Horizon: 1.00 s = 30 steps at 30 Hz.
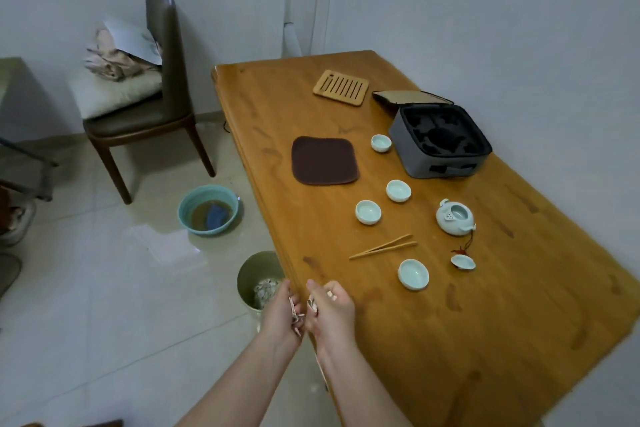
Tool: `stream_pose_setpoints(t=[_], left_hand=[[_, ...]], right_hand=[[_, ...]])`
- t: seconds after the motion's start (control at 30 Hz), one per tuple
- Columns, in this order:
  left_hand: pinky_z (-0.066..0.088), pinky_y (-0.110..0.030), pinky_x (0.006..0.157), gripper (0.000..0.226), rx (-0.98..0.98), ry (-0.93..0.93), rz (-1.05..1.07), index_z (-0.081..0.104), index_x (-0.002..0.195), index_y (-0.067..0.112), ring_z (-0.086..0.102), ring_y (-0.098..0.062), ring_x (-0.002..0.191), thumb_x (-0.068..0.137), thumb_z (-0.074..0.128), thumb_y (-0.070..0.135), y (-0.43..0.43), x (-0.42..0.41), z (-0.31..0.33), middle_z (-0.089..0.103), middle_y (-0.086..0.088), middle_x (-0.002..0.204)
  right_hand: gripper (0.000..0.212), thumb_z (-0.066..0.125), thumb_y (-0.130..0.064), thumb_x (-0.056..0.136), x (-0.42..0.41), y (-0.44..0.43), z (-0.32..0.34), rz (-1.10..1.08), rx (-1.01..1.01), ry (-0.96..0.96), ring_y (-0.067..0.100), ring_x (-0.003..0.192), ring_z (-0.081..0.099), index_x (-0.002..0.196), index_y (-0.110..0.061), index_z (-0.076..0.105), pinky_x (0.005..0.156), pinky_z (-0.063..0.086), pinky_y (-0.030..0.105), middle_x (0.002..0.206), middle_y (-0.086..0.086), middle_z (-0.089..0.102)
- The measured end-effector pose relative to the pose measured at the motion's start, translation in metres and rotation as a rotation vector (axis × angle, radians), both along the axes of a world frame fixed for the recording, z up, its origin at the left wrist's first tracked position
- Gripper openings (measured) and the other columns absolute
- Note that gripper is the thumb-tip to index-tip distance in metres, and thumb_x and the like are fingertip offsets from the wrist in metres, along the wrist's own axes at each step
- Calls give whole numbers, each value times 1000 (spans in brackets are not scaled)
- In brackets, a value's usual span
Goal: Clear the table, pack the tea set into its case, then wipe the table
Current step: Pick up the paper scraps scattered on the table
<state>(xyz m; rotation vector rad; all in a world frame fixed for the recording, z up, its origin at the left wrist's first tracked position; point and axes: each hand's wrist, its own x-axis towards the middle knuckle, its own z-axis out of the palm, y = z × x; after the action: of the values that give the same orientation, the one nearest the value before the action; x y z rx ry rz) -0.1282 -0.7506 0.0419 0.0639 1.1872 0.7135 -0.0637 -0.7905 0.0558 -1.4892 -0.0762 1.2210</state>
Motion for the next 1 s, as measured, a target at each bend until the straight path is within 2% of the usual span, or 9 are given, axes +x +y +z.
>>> stream_pose_setpoints(t=[0.07, 0.2, 0.3, 0.37, 0.53, 0.8, 0.93, 1.0], left_hand=[[24, -12, 29, 36, 12, 48, -18, 43, 63, 16, 37, -8, 26, 97, 53, 23, 19, -28, 2, 40, 3, 37], [31, -12, 29, 31, 36, 137, -24, 50, 68, 11, 44, -9, 26, 98, 53, 20, 59, -81, 3, 47, 2, 36], [39, -14, 34, 32, 34, 229, -35, 52, 69, 11, 50, -9, 30, 98, 53, 24, 82, -105, -5, 53, 3, 38], [40, -14, 35, 34, 23, 258, -33, 52, 69, 11, 52, -9, 32, 99, 53, 26, 94, -110, -13, 54, 4, 39], [35, -13, 33, 33, 1, 277, -81, 51, 70, 13, 49, -8, 30, 99, 52, 29, 126, -106, -33, 53, 5, 39], [37, -15, 34, 37, -63, 329, -206, 49, 68, 15, 48, -9, 31, 99, 51, 34, 177, -93, -76, 51, 5, 40], [40, -19, 40, 38, -90, 430, -332, 55, 71, 13, 53, -11, 41, 98, 51, 39, 205, -86, -107, 55, 2, 47], [45, -24, 49, 39, -106, 467, -400, 60, 78, 9, 59, -18, 55, 97, 50, 42, 219, -82, -129, 61, -5, 61]], right_hand=[[30, 67, -9, 89, -28, 21, -1, -27, -45, -18, 13, 46, 51, 67, -11, 46, 43, 39, 21, 58, 9, 55], [21, 68, -6, 87, -85, 61, -12, -60, -111, 8, 16, 54, 59, 74, -8, 52, 45, 47, 21, 69, 15, 62], [12, 70, -8, 85, -120, 83, -22, -86, -131, 63, 23, 64, 57, 84, -6, 58, 52, 44, 26, 68, 14, 62], [11, 70, -8, 84, -130, 95, -33, -125, -150, 98, 23, 64, 54, 85, -6, 59, 52, 42, 26, 65, 12, 60], [25, 68, -10, 86, -121, 126, -57, -142, -233, 91, 11, 40, 39, 72, -10, 47, 40, 32, 17, 53, 5, 46], [19, 67, -15, 86, -108, 179, -102, -151, -357, 78, 9, 42, 44, 74, -9, 54, 43, 38, 19, 56, 3, 51], [16, 65, -11, 87, -105, 201, -130, -233, -405, 109, 8, 43, 48, 73, -9, 56, 47, 42, 21, 54, 2, 55], [14, 64, -10, 87, -104, 213, -146, -299, -427, 133, 15, 53, 60, 74, -8, 59, 54, 51, 27, 65, 8, 64]])
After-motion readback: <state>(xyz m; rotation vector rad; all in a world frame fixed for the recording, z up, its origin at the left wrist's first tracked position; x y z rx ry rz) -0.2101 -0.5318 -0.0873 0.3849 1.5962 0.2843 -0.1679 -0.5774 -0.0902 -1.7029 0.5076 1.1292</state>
